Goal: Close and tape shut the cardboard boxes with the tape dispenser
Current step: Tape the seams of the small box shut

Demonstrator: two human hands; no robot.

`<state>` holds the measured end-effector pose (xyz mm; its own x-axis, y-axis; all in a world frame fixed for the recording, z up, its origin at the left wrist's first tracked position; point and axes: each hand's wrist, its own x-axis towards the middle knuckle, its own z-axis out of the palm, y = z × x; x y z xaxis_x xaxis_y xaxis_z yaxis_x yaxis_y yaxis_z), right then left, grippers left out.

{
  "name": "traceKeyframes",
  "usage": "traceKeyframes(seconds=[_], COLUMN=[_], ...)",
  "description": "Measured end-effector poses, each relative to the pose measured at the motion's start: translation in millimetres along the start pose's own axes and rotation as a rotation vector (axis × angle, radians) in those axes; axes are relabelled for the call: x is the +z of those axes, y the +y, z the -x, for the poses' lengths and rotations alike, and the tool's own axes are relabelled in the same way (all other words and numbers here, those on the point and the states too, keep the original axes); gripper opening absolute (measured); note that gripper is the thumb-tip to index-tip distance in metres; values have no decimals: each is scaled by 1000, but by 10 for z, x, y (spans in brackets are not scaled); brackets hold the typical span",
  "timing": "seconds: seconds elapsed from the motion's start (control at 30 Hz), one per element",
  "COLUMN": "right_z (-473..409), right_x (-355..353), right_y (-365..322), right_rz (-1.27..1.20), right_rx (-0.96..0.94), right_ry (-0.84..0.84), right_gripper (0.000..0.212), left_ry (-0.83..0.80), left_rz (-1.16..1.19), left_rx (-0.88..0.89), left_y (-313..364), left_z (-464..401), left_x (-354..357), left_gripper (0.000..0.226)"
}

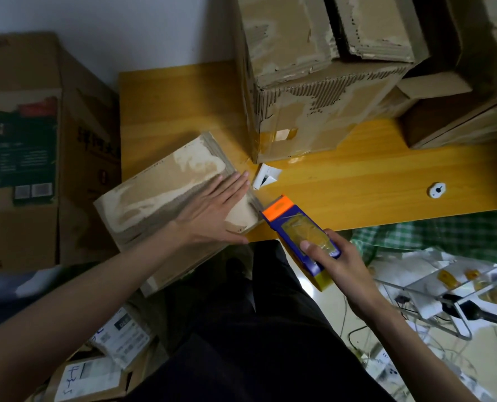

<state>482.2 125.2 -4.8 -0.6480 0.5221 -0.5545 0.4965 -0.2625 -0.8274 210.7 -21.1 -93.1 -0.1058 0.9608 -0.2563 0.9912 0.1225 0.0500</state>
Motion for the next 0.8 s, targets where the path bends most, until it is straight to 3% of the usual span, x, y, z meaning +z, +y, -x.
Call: traceKeyframes(seconds=[0.23,0.8], right_z=[-104,-622], right_x=[16,195], right_y=[2,-291], right_rz=[4,21], right_rx=[-7,34], right_ry=[-13,-12], right_gripper=[75,51], left_ry=[68,121], left_rz=[74,181], left_rx=[-80,-123], left_y=[104,-197], left_z=[-41,-343], left_x=[79,87], left_gripper=[103,74])
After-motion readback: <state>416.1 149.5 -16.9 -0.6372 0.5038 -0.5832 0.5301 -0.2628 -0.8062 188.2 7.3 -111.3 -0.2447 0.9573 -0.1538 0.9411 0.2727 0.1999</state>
